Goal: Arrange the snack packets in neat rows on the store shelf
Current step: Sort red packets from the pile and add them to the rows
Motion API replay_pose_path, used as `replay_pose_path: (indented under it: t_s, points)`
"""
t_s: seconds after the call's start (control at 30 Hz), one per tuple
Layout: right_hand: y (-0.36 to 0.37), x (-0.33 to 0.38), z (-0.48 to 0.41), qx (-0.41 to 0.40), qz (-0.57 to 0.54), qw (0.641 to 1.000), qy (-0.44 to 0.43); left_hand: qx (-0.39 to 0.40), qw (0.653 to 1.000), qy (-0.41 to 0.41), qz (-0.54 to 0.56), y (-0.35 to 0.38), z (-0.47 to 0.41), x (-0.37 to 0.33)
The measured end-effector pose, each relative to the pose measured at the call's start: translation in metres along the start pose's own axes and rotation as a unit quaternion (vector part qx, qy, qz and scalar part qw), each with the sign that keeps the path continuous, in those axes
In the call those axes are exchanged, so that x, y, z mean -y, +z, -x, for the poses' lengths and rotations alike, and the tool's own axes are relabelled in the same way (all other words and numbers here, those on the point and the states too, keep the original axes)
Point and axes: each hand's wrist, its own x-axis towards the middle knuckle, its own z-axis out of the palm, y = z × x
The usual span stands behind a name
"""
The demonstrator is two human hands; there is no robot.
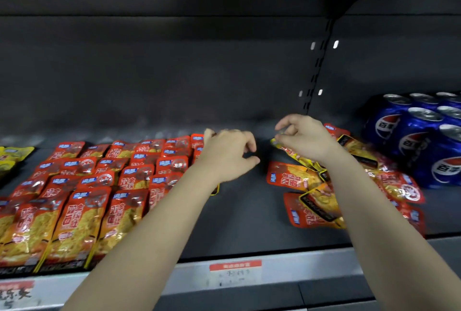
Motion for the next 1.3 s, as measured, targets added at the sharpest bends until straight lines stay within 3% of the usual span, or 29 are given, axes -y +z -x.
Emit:
replay_pose_path:
  t_s: [0.23, 0.37, 0.5, 0.67, 0.77, 0.87, 0.93, 1.03, 1.13, 1.3]
  points:
    - [-0.023, -0.032, 0.007, -0.011, 0.011, 1.000, -0.024, 0.186, 0.982, 0.002, -0.042, 0.034, -0.026, -0.050]
    - [-0.024, -0.041, 0.010, -0.013, -0.019, 0.998, -0.060, 0.149, 0.989, -0.008, 0.021, 0.040, -0.027, -0.053]
    - [-0.016, -0.047, 0.012, 0.017, -0.050, 0.994, -0.096, 0.130, 0.979, -0.006, 0.158, 0.041, -0.025, -0.041]
    - [-0.013, -0.044, 0.018, 0.138, -0.132, 0.973, -0.126, 0.033, 0.922, -0.021, 0.385, 0.034, -0.021, -0.024]
    - [-0.014, -0.041, 0.018, 0.143, -0.153, 0.969, -0.132, -0.030, 0.879, -0.037, 0.473, 0.027, -0.018, -0.025]
    - [-0.014, -0.039, 0.017, 0.083, -0.152, 0.976, -0.132, -0.052, 0.862, -0.071, 0.500, 0.025, -0.017, -0.029]
    - [-0.014, -0.041, 0.016, -0.001, -0.152, 0.980, -0.128, -0.012, 0.882, -0.119, 0.456, 0.026, -0.015, -0.031]
    - [-0.017, -0.043, 0.015, -0.124, -0.129, 0.980, -0.090, 0.165, 0.922, -0.122, 0.329, 0.025, -0.007, -0.035]
    - [-0.019, -0.047, 0.015, -0.155, -0.102, 0.980, -0.068, 0.310, 0.905, -0.059, 0.286, 0.024, -0.002, -0.046]
    - [-0.015, -0.048, 0.014, -0.148, -0.053, 0.985, -0.066, 0.346, 0.885, -0.036, 0.309, 0.023, -0.003, -0.044]
